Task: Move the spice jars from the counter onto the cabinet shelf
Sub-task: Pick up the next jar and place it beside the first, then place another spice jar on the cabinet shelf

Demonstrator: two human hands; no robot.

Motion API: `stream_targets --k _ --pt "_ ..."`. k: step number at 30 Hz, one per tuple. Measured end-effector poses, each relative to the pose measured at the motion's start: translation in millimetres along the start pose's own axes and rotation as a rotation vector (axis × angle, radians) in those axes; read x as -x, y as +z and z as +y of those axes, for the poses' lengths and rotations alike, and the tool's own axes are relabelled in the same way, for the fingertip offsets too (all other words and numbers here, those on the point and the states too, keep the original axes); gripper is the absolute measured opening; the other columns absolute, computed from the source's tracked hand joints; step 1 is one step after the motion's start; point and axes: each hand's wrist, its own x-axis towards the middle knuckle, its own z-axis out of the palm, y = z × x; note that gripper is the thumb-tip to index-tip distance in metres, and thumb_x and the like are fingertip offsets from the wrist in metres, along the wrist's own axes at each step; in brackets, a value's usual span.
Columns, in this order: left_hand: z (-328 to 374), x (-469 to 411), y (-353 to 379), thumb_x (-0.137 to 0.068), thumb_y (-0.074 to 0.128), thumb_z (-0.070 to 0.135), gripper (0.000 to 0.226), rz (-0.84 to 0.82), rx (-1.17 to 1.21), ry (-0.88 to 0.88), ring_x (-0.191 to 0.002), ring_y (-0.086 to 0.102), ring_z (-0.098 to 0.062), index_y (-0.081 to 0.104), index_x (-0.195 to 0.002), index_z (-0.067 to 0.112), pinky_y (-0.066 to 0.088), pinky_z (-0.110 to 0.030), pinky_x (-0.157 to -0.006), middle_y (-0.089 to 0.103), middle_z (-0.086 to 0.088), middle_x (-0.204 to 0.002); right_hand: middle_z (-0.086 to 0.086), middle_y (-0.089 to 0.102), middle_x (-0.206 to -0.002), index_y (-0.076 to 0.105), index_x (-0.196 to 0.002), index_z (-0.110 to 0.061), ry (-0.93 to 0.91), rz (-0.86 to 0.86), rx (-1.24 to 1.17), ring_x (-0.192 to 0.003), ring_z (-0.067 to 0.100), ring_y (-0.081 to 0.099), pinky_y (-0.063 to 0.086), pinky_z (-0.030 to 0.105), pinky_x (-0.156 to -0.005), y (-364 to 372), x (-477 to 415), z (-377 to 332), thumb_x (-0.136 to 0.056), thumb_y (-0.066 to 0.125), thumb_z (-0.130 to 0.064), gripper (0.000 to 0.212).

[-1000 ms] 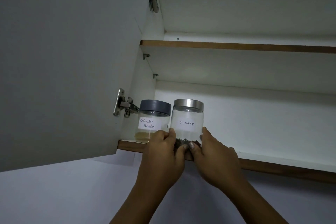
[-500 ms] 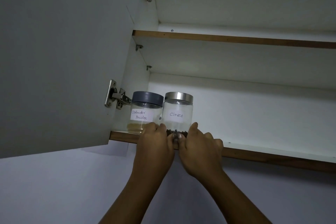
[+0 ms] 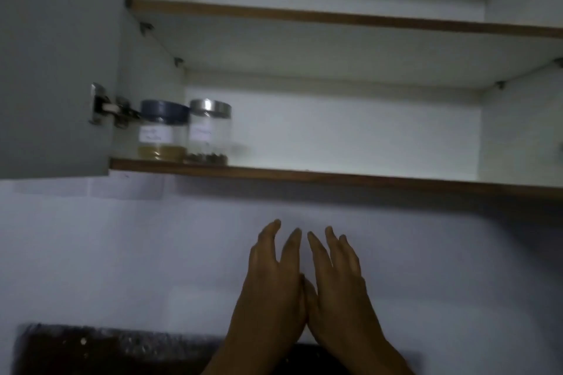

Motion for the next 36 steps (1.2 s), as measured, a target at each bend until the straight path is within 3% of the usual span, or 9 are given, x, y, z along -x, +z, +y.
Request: stream_targets --k 2,5,8,10,13,18,27,32,36 --pt "43 36 29 -0.072 0.078 0.015 0.067 -0.002 0.167 -0.100 -0.116 0.053 -0.022 0.048 -0.132 0.015 0.049 -0.023 -0.088 0.041 -0.018 -0.140 -0.012 -0.032 -0.146 -0.010 -0.146 -0.032 0.041 -0.095 -0.017 -0.142 0.016 -0.022 0.007 0.035 -0.116 -11 48 35 -0.096 0.040 -0.032 0.071" --pt "106 88 66 -0.093 0.051 0.025 0.062 -0.249 0.253 -0.197 -0.132 0.029 -0.010 0.018 -0.146 0.022 0.018 0.000 -0.099 0.014 -0.008 -0.154 -0.006 -0.026 -0.152 -0.004 -0.148 -0.028 0.055 -0.173 0.003 -0.142 0.018 -0.020 0.004 0.028 -0.115 -27 117 82 -0.095 0.043 -0.035 0.071" --pt "159 143 103 -0.066 0.078 0.004 0.070 -0.368 0.119 -0.065 -0.116 0.054 -0.040 0.047 -0.127 -0.009 0.047 -0.035 -0.095 0.049 -0.032 -0.129 0.003 -0.009 -0.158 0.006 -0.149 -0.023 0.077 -0.232 0.073 -0.144 0.023 -0.012 -0.001 0.033 -0.116 -45 189 129 -0.098 0.037 -0.031 0.060" --pt "198 180 123 -0.070 0.074 0.001 0.068 -0.401 0.064 -0.058 -0.117 0.050 -0.046 0.043 -0.129 -0.010 0.044 -0.048 -0.098 0.044 -0.036 -0.131 0.004 -0.005 -0.158 0.005 -0.149 -0.023 0.144 -0.293 0.029 -0.144 0.024 -0.009 0.002 0.035 -0.116 -56 240 160 -0.097 0.041 -0.028 0.063" --pt "243 235 155 -0.078 0.069 0.005 0.069 -0.494 0.067 -0.049 -0.121 0.046 -0.044 0.034 -0.136 -0.007 0.040 -0.046 -0.102 0.036 -0.035 -0.138 0.008 0.000 -0.158 0.006 -0.149 -0.020 0.188 -0.453 0.044 -0.144 0.028 -0.005 0.004 0.041 -0.116 -69 304 203 -0.093 0.048 -0.029 0.071" --pt "279 300 189 -0.088 0.057 0.016 0.067 -0.624 0.133 -0.121 -0.132 0.032 -0.037 0.022 -0.143 0.001 0.028 -0.037 -0.109 0.022 -0.025 -0.148 0.029 0.052 -0.130 0.049 -0.126 0.007 -0.033 -0.479 0.190 -0.125 0.047 0.043 0.026 0.056 -0.106 -68 378 242 -0.084 0.059 -0.020 0.051" --pt "298 392 230 -0.086 0.054 0.019 0.072 -0.996 0.329 -0.353 -0.135 0.027 -0.035 0.015 -0.146 0.009 0.029 -0.041 -0.112 0.018 -0.020 -0.149 0.013 -0.006 -0.157 0.003 -0.145 -0.033 0.390 -0.933 0.009 -0.142 0.039 -0.009 0.018 0.056 -0.110 -44 479 294 -0.074 0.066 -0.044 0.096" --pt "298 409 235 -0.084 0.058 0.022 0.074 -1.048 0.492 -0.518 -0.127 0.038 -0.020 0.017 -0.144 0.009 0.035 -0.029 -0.105 0.034 -0.015 -0.144 0.005 -0.013 -0.155 -0.003 -0.144 -0.039 0.445 -0.929 -0.075 -0.141 0.037 0.004 0.025 0.052 -0.110 -38 507 299 -0.067 0.076 -0.042 0.110" --pt "294 412 236 -0.082 0.064 0.023 0.084 -1.050 0.556 -0.559 -0.114 0.039 -0.003 0.011 -0.146 0.012 0.032 -0.008 -0.088 0.037 -0.007 -0.143 0.008 0.005 -0.150 0.008 -0.144 -0.036 0.436 -0.820 -0.154 -0.131 0.033 0.028 0.034 0.041 -0.107 -34 509 308 -0.070 0.074 -0.032 0.099"
